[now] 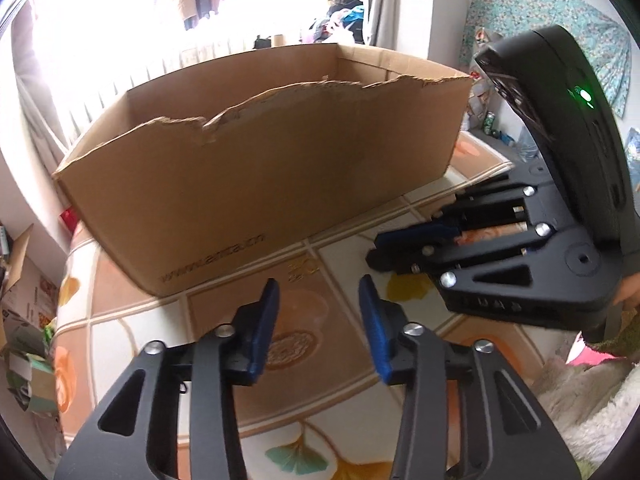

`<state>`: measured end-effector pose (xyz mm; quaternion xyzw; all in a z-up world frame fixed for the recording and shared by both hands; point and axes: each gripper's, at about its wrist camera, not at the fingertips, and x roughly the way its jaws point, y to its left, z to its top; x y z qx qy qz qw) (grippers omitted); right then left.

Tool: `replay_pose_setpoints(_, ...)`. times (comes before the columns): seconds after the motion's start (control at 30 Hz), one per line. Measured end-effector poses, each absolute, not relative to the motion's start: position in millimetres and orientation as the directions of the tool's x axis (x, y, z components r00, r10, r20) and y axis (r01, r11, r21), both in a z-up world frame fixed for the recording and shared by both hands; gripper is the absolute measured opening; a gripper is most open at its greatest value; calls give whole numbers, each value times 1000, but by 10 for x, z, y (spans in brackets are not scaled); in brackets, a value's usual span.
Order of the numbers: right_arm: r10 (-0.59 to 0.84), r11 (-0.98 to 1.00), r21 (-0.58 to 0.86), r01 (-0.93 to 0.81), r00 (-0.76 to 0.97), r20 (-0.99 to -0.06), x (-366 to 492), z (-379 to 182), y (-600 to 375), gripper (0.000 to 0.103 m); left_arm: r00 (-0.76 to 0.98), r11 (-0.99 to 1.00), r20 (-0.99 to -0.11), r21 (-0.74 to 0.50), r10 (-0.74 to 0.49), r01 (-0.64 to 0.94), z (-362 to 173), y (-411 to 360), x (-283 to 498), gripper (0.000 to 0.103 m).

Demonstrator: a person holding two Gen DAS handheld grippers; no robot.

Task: Organize jewelry
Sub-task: 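Close the right tool on a gold ring charm beside the box, then close the left tool on a small gold ring while the right tool holds its charm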

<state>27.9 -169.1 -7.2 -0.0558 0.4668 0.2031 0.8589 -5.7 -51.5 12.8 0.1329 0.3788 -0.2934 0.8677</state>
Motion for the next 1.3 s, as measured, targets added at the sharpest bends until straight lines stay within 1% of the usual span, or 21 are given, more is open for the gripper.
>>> replay_pose_setpoints(0.1,300,919,115,-376,482,-823,195,-58,-1782,10,511,773,-745,-12,-430,634,83,-630,-21,31)
replay_pose_setpoints(0.17,306,922,129,-365,484,-820,171,-56,-1817,10,487,775,-769,-17,-414,632,8,-689,48,28)
replay_pose_setpoints(0.3,320,923,151,-354,484,-814,159,-63,-1851,10,470,790,-778,-53,-416,611,-30,-701,152,27)
replay_pose_setpoints(0.4,327,921,160,-354,485,-811,140,-49,-1903,10,484,812,-781,-50,-395,581,-43,-657,270,27)
replay_pose_setpoints(0.53,336,919,170,-355,485,-807,125,-29,-1966,10,475,821,-782,-82,-404,564,-39,-631,378,27)
replay_pose_setpoints(0.93,350,917,187,-352,486,-801,108,-14,-2067,10,498,815,-783,-18,-371,579,-3,-684,327,28)
replay_pose_setpoints(1.1,351,916,187,-354,485,-801,113,-14,-2063,10,525,805,-761,6,-381,594,91,-681,215,27)
replay_pose_setpoints(1.3,351,917,188,-353,486,-801,102,7,-2094,10,504,809,-786,8,-358,587,-22,-740,262,27)
